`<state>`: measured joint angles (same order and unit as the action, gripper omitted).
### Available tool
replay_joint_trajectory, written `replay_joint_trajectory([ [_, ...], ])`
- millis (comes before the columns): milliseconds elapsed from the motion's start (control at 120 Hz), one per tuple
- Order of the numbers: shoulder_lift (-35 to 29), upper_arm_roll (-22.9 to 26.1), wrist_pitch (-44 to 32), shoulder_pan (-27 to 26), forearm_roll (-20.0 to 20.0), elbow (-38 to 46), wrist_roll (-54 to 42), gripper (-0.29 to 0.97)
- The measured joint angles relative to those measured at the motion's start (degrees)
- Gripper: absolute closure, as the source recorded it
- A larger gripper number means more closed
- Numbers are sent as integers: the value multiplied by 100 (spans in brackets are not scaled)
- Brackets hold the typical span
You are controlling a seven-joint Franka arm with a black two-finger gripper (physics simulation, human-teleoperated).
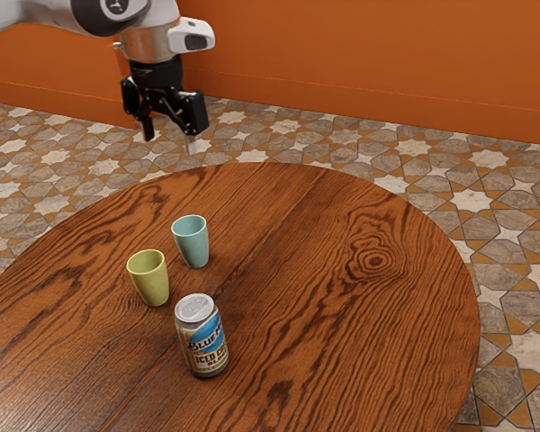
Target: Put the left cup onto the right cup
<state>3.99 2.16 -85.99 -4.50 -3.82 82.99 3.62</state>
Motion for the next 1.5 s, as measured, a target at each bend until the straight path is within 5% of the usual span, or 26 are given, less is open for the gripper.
replay_joint_trajectory([
  [592,-84,-125,-620,314,174,1093,-24,1],
  [1008,-186,-411,-1445,371,518,2476,-26,16],
  [1500,383,-542,-2208,485,591,2594,-95,21],
])
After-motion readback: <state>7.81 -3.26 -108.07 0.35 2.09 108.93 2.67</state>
